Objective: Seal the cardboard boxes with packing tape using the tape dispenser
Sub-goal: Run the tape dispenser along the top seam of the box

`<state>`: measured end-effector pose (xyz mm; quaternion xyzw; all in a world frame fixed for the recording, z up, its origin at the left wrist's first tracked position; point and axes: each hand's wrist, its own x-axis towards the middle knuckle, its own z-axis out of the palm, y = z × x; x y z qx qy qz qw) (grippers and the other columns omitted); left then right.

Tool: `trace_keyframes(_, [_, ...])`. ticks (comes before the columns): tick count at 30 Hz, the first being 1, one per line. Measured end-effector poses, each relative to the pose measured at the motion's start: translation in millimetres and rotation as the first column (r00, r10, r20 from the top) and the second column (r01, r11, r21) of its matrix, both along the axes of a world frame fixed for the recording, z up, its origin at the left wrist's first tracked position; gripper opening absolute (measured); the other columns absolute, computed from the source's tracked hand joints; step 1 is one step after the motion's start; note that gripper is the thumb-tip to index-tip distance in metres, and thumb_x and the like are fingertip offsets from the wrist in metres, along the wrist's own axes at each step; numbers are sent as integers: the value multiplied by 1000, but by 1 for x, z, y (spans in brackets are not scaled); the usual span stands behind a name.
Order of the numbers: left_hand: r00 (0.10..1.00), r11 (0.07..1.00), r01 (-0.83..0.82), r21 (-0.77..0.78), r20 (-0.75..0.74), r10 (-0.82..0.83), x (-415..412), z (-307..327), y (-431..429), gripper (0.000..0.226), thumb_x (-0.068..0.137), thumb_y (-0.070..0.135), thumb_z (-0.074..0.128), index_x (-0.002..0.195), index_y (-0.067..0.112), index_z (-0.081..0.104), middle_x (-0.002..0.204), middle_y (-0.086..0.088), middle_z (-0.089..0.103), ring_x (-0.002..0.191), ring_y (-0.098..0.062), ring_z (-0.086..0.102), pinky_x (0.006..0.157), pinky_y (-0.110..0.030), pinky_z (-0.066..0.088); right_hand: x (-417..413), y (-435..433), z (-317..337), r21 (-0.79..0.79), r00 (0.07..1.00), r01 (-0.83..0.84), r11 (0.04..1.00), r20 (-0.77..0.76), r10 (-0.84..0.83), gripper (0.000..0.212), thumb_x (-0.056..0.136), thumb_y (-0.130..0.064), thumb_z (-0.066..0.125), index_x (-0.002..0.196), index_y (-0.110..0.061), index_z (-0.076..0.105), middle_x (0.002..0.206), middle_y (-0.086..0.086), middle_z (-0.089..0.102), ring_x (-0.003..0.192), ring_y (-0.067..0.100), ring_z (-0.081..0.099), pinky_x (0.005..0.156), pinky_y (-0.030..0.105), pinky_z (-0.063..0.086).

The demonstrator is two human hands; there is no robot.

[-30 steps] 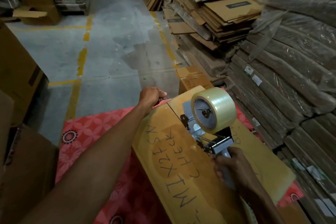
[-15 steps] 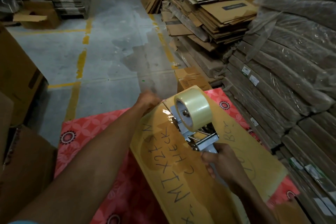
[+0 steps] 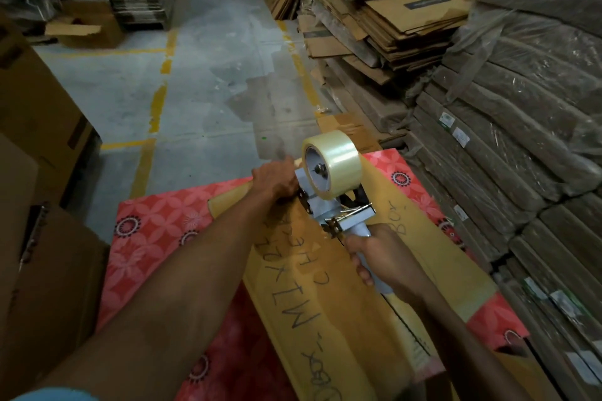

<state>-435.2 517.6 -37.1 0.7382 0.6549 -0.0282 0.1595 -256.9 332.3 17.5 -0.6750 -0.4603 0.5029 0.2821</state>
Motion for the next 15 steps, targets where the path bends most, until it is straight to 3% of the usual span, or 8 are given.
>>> trace_keyframes(4, [998, 1000, 2, 12, -70, -1, 5, 1, -4, 41, 98, 28, 51, 136, 13, 48, 135, -16, 54, 125, -40, 51, 105, -63, 37, 14, -20, 0, -3, 1000, -13, 1000, 16, 13, 21, 84, -8, 60, 63, -7, 59, 52, 7, 55, 40, 19, 46, 43, 26, 36])
trace_keyframes(6, [997, 999, -35, 22, -64, 37, 6, -2, -3, 46, 105, 41, 34, 142, 14, 44, 141, -18, 49, 131, -40, 44, 107, -70, 27, 28, -43, -1, -19, 997, -31, 999, 67, 32, 23, 85, -8, 60, 62, -8, 59, 51, 6, 54, 40, 16, 45, 44, 26, 35])
trace_keyframes(8, [995, 997, -72, 28, -62, 74, 8, -4, -2, 66, 104, 60, 14, 146, 18, 42, 149, -19, 42, 139, -41, 36, 110, -75, 15, 42, -69, -4, -30, 991, -55, 998, 120, 58, 22, 85, -7, 61, 64, -2, 59, 52, 5, 52, 41, 13, 44, 45, 26, 35])
trace_keyframes(10, [989, 989, -122, 87, -68, 128, 14, -6, -4, 75, 101, 66, 8, 146, 17, 43, 153, -16, 38, 143, -40, 30, 113, -72, 10, 51, -84, -10, -21, 983, -53, 998, 177, 56, 18, 82, -4, 63, 71, 8, 56, 54, 6, 52, 45, 15, 45, 49, 29, 36])
trace_keyframes(12, [980, 959, -185, 215, -40, 197, 25, -8, -19, 73, 102, 65, 14, 145, 14, 44, 151, -14, 39, 143, -37, 29, 116, -66, 15, 53, -88, -16, -2, 978, -42, 999, 204, 41, 18, 79, -5, 64, 74, 10, 56, 55, 6, 53, 49, 17, 45, 54, 33, 36])
trace_keyframes(15, [977, 936, -211, 282, 102, 189, 39, -19, -49, 86, 98, 72, 15, 154, 7, 28, 159, -16, 29, 149, -34, 22, 121, -62, 9, 54, -84, -18, 1, 986, -36, 999, 162, 35, 19, 76, -6, 64, 70, 8, 52, 54, 6, 50, 50, 17, 43, 56, 36, 34])
